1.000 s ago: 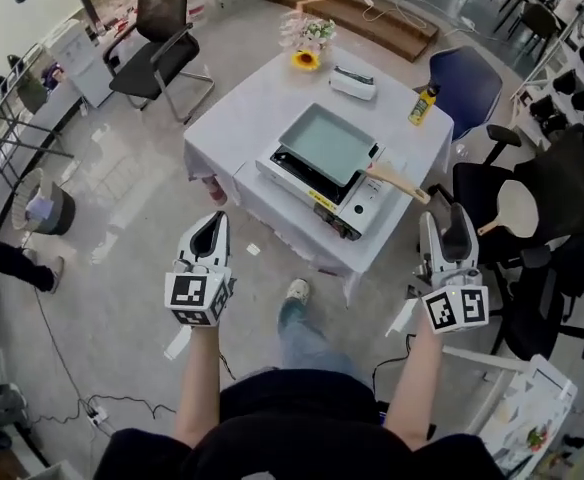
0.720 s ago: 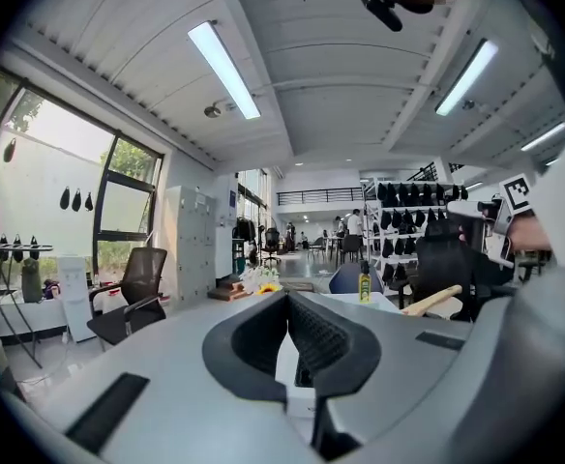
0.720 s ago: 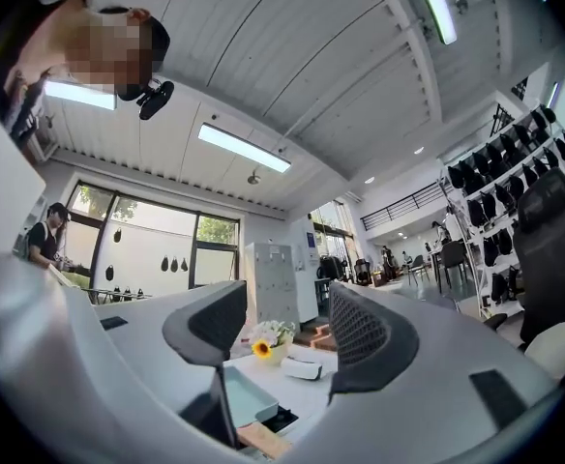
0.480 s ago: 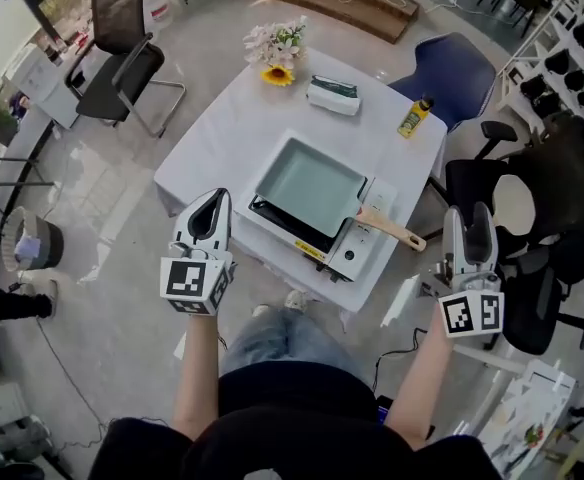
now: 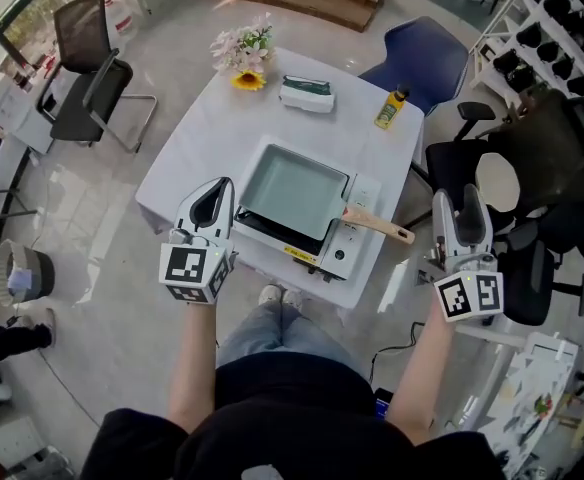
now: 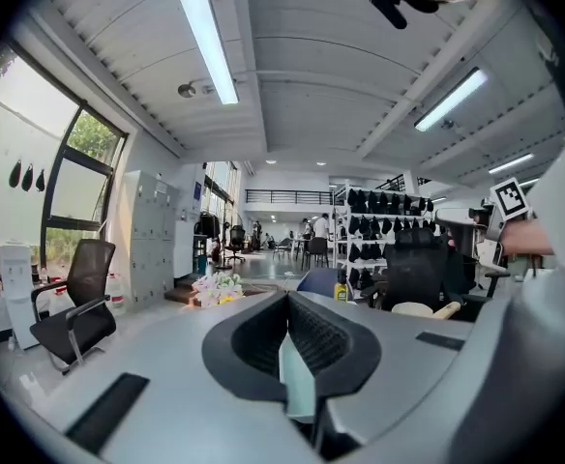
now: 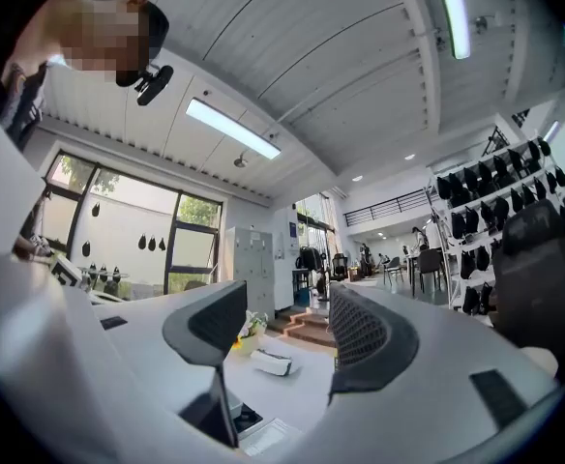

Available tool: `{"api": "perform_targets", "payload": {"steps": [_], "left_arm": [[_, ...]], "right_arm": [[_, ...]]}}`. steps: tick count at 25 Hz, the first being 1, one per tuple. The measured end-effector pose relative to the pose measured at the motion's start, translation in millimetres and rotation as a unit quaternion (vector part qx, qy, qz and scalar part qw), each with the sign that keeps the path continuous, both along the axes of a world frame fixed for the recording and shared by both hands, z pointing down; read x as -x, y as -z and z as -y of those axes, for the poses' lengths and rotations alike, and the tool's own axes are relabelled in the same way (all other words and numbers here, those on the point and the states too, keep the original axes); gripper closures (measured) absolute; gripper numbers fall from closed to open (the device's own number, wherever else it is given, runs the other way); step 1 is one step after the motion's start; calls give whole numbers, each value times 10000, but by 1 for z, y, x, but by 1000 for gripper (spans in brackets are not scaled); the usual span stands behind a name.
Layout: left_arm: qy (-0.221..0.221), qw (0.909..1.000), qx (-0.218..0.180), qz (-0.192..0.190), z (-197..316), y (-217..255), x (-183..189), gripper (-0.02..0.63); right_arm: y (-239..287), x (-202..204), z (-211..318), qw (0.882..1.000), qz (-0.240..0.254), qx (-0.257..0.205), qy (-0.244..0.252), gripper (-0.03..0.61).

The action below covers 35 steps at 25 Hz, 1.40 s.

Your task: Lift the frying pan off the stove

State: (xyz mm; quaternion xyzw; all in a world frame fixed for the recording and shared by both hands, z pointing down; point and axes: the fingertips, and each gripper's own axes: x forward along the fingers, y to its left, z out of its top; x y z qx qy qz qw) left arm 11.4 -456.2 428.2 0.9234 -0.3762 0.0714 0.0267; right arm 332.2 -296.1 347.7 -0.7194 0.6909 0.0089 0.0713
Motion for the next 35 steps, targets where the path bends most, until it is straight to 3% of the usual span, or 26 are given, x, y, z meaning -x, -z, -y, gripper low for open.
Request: {"api": "perform_targets", "payload": {"steps": [4, 7, 11, 14, 18, 26, 31, 35], "left_arm": [[-158, 9998, 32, -71, 4, -1, -6, 594], [-193, 9997, 47, -131, 8, -2, -5, 594], [-201, 9996, 60, -182, 9, -3, -3, 594], [-157, 9997, 74, -199, 12, -3, 6, 594], [-137, 9997, 99, -191, 15, -8, 12, 594], [-165, 9996, 117, -199, 14, -10, 15, 594], [-161, 9996, 125, -208, 16, -9, 18, 594], [-137, 9996, 138, -223, 17, -9, 22, 594]], "right_arm": [[-5, 8, 35, 9938, -675, 778, 430, 330], [-29, 21, 64, 9720, -1150, 1794, 987, 329], [-78, 42, 77, 9114, -2010, 3055, 1887, 330], [-108, 64, 76, 8662, -2288, 3684, 2482, 330], [-153, 89, 64, 7959, -2534, 4470, 3201, 330], [-214, 103, 41, 6853, -2970, 5516, 3714, 330], [-239, 99, 38, 6554, -3011, 5896, 3636, 330], [-251, 99, 40, 6431, -3039, 6081, 3526, 334]]}}
